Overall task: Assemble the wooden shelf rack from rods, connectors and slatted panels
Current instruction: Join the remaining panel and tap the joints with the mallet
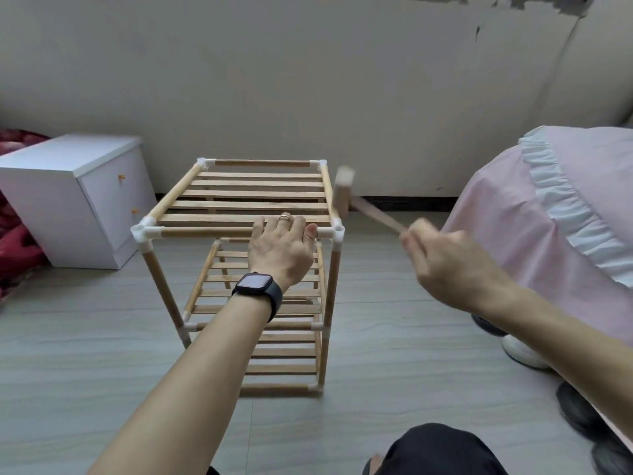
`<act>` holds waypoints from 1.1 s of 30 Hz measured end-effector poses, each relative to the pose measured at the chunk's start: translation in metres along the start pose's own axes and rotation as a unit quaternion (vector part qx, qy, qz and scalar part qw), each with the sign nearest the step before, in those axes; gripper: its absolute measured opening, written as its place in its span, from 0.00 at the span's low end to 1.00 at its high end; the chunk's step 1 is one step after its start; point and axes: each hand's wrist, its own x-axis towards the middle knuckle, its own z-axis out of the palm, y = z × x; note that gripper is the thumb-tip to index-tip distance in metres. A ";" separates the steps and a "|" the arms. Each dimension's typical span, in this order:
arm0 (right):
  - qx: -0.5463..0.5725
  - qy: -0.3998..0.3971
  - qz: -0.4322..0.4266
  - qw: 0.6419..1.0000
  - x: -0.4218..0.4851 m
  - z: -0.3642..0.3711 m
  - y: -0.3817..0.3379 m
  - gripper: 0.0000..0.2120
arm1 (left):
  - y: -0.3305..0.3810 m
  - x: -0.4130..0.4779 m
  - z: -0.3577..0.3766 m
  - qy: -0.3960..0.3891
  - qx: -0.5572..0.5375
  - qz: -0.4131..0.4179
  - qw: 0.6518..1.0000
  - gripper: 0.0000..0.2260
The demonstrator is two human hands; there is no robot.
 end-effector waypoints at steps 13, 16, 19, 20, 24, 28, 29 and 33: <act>0.027 -0.030 0.028 0.999 -0.005 0.002 0.005 0.14 | -0.001 0.001 -0.003 -0.017 -0.027 0.008 0.999 0.22; 0.104 0.013 0.036 0.994 -0.001 0.005 -0.003 0.11 | -0.019 0.004 -0.012 -0.027 -0.109 0.048 0.992 0.21; 0.247 0.041 0.036 0.967 0.004 0.017 -0.016 0.03 | -0.070 0.004 -0.027 0.112 -0.102 0.005 0.988 0.20; 0.313 0.040 0.030 0.948 0.005 0.021 -0.022 0.06 | -0.092 0.002 -0.030 0.154 -0.087 -0.051 0.983 0.20; 0.543 -0.001 0.020 0.839 0.017 0.034 -0.051 0.11 | -0.165 -0.018 -0.032 0.099 -0.207 -0.303 0.925 0.25; 0.570 -0.018 -0.001 0.821 0.034 0.048 -0.084 0.11 | -0.171 -0.040 -0.025 0.065 -0.296 -0.268 0.915 0.28; 0.572 -0.023 -0.002 0.820 0.037 0.051 -0.091 0.10 | -0.166 -0.043 -0.025 0.061 -0.307 -0.254 0.915 0.30; 0.571 -0.034 -0.020 0.820 0.047 0.054 -0.108 0.08 | -0.130 -0.059 -0.018 0.002 -0.403 -0.158 0.901 0.35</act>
